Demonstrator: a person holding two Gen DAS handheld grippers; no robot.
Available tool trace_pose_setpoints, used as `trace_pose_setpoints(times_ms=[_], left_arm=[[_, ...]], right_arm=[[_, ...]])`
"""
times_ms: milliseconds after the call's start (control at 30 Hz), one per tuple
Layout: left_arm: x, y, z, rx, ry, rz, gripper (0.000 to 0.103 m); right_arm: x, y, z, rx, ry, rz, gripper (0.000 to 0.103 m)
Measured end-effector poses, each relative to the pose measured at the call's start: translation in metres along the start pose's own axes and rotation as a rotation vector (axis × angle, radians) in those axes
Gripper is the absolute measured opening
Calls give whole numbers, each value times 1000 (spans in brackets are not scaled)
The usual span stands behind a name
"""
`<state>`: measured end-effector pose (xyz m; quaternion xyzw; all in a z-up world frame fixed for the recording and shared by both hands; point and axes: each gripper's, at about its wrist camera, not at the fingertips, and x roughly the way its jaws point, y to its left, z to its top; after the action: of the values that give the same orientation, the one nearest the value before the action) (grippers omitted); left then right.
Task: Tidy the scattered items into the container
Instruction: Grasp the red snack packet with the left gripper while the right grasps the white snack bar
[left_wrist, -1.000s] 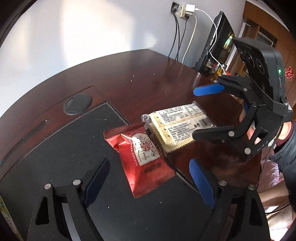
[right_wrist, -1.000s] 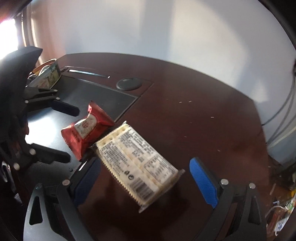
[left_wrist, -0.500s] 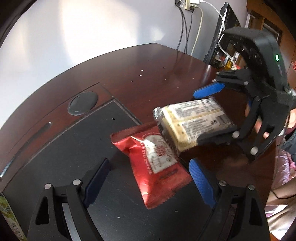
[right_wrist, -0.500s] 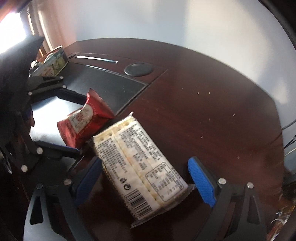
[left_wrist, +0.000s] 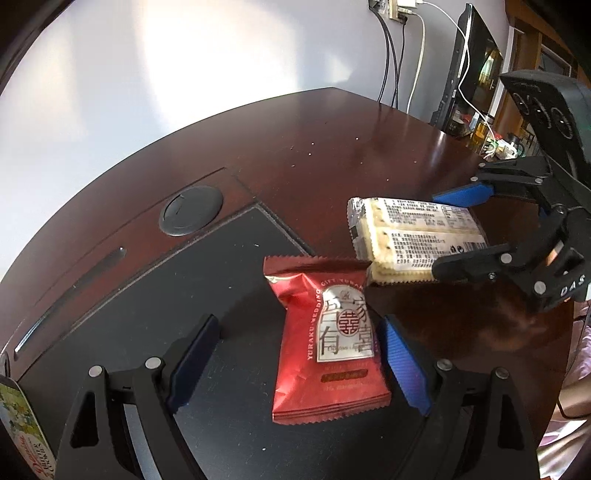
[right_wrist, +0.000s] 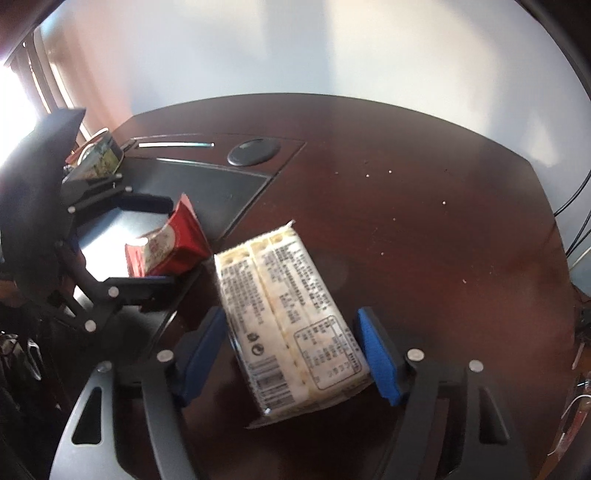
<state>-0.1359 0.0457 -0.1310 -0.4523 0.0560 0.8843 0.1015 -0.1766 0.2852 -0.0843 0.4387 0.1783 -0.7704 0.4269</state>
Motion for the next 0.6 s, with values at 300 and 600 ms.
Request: trace_pose_setpoints(times_ms=[300,600], left_arm=[[-9,7,0,-10,-41,-37,49],[-23,11,-4,6,-79,-60,42]], right_arm=[[-7,6,-7,107,-41,5,57],[-15,12,-12,221,-112,26,29]])
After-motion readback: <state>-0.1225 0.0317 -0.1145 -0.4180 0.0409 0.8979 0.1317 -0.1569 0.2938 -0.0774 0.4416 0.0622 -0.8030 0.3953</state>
